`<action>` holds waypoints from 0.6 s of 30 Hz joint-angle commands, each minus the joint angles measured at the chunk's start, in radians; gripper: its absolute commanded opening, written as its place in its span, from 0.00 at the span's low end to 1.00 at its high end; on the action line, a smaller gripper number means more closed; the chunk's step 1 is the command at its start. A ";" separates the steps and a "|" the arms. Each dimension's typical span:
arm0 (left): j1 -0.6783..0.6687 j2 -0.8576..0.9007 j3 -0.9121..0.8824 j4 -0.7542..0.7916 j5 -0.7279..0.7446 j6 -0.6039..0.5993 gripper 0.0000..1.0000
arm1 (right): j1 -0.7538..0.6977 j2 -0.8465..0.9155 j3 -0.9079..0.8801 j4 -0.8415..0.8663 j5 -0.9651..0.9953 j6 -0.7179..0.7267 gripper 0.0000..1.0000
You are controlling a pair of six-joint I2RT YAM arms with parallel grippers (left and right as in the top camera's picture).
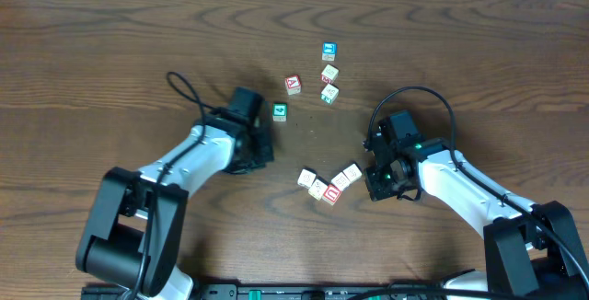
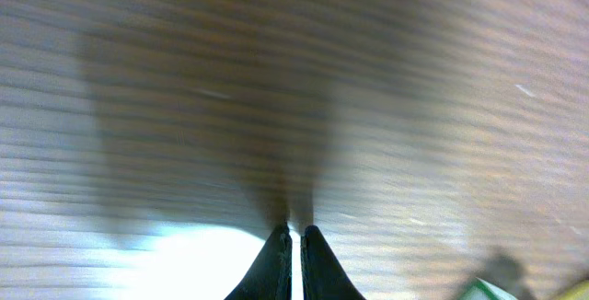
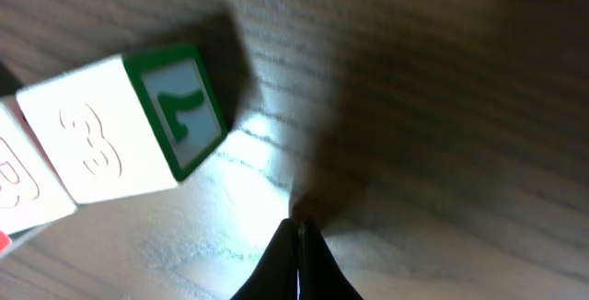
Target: Lift 5 blocks
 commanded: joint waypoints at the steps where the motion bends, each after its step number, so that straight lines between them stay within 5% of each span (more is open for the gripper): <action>1: 0.054 0.014 -0.007 -0.013 -0.013 0.064 0.07 | 0.006 0.006 0.013 -0.014 -0.022 0.020 0.01; 18: 0.097 -0.092 -0.007 -0.031 -0.014 0.105 0.07 | 0.200 0.006 0.011 0.002 -0.102 0.061 0.01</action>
